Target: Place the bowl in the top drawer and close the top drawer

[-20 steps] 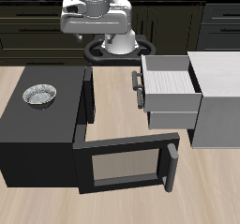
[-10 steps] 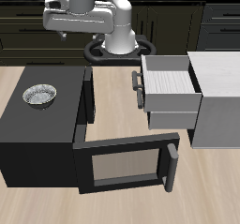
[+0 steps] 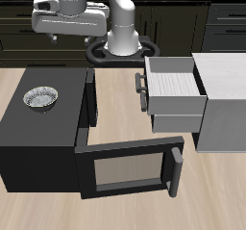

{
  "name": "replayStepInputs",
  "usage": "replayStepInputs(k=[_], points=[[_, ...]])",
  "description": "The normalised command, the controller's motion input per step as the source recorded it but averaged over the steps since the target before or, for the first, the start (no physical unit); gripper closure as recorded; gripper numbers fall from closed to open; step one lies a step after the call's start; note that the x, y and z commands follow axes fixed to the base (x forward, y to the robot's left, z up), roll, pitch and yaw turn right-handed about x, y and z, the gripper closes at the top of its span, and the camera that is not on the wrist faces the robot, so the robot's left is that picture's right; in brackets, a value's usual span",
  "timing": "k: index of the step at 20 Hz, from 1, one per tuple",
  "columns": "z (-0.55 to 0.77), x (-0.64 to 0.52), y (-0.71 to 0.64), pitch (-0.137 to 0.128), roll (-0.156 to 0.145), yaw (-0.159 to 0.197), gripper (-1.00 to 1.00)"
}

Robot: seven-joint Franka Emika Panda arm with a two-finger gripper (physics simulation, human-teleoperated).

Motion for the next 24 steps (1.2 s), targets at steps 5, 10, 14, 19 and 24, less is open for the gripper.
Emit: replayStepInputs(k=[5,10,14,19,24], points=[[0.06,0.2,-0.07,-0.001,0.007,0.017,-1.0],[0.0,0.24,-0.07,0.019,-0.003,-0.007,-1.0],[0.05,0.17,-0.07,-0.005,-0.008,-0.006,-1.0],[0.06,0.23,-0.02,-0.019,-0.007,0.024,-1.0],[-0.03,0.2,-0.01,0.006,-0.001,0.014,-1.0]])
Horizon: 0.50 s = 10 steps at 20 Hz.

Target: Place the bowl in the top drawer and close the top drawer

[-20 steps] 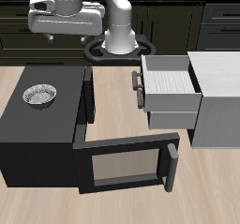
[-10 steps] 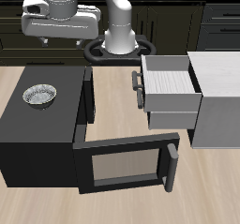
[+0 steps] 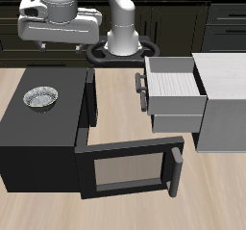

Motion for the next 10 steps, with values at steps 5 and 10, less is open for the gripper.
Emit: replayStepInputs(k=[5,10], points=[[0.03,0.26,-0.03,-0.014,0.009,0.008,-1.0],[-0.01,0.16,-0.04,-0.01,-0.025,0.01,-1.0]])
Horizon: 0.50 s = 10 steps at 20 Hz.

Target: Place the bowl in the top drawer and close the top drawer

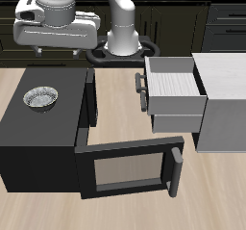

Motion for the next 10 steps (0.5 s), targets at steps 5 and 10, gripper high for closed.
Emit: replayStepInputs(k=[5,10], points=[[0.04,0.13,-0.1,-0.019,-0.012,-0.015,-1.0],[0.05,0.12,-0.06,-0.025,-0.015,-0.008,-1.0]])
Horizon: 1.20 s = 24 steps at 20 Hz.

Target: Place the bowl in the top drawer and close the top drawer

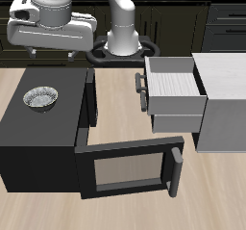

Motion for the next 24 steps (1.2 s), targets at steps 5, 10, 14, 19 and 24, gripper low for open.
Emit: replayStepInputs(k=[5,10,14,19,24], points=[[0.07,0.18,-0.03,-0.027,0.0,-0.002,-1.0],[0.01,0.14,-0.01,-0.005,-0.017,-0.011,-1.0],[-0.12,0.16,0.07,0.009,0.016,0.008,-1.0],[-0.18,0.13,0.09,0.026,0.005,0.0,-1.0],[-0.31,0.14,0.08,0.035,0.011,0.002,-1.0]])
